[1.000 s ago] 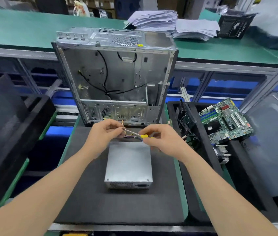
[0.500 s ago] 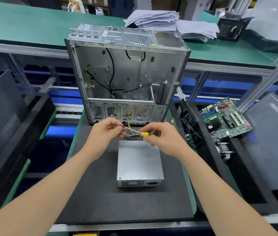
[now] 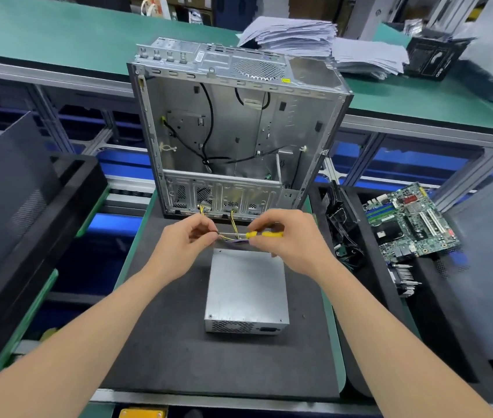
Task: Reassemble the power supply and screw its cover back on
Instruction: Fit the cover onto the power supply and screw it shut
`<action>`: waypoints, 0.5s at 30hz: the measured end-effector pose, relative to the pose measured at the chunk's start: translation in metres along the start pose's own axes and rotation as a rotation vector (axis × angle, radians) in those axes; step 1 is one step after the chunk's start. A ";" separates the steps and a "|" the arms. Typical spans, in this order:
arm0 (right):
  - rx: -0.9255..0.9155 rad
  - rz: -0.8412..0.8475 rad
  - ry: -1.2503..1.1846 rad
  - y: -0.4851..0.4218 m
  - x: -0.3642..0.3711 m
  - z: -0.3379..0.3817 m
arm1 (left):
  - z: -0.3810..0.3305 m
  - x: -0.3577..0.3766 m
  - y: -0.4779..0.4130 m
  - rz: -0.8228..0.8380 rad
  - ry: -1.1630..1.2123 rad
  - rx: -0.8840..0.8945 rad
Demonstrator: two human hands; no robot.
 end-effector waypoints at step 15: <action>-0.059 -0.147 -0.018 -0.039 0.009 0.036 | 0.026 0.010 0.004 0.021 -0.072 -0.061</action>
Point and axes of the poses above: each hand's wrist, its own y-axis away from the middle knuckle, its own x-axis out of the palm, z = x × y, the point moved 8 cm from there along -y, towards the middle knuckle, and after that the axes turned 7 degrees about y, right-handed, at the moved point
